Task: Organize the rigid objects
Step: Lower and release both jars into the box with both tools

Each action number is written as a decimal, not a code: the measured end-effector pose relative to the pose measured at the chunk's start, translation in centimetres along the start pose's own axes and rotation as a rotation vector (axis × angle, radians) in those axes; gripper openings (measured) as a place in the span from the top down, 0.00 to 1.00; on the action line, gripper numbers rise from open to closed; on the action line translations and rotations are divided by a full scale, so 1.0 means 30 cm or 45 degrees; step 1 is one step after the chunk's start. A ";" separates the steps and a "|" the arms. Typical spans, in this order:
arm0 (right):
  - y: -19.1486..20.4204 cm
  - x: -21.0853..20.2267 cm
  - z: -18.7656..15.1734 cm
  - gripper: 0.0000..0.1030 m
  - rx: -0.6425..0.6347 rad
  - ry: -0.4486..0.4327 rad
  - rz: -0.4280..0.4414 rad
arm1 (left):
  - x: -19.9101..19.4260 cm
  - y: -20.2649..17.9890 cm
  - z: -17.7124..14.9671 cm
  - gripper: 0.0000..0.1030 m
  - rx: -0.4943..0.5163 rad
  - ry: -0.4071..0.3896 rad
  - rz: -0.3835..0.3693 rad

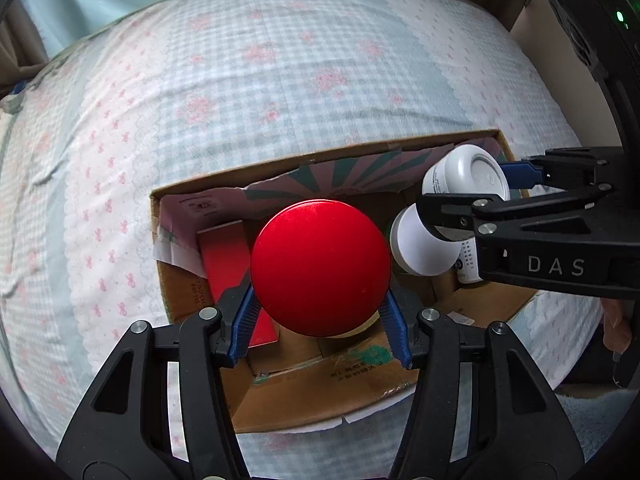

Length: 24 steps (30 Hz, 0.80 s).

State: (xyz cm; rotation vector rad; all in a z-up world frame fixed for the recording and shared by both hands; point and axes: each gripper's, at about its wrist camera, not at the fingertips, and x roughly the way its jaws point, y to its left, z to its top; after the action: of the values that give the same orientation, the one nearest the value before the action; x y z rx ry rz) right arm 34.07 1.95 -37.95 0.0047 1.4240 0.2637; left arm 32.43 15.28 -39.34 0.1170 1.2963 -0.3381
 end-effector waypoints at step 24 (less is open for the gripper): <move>0.004 0.121 0.052 0.00 0.201 0.064 0.268 | 0.081 -0.021 -0.008 0.00 0.012 0.084 0.009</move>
State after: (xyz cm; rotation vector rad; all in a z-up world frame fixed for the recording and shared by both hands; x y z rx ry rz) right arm 36.03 2.97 -41.25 0.2806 1.4931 0.3258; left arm 32.57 14.30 -41.66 0.1415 1.3591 -0.3370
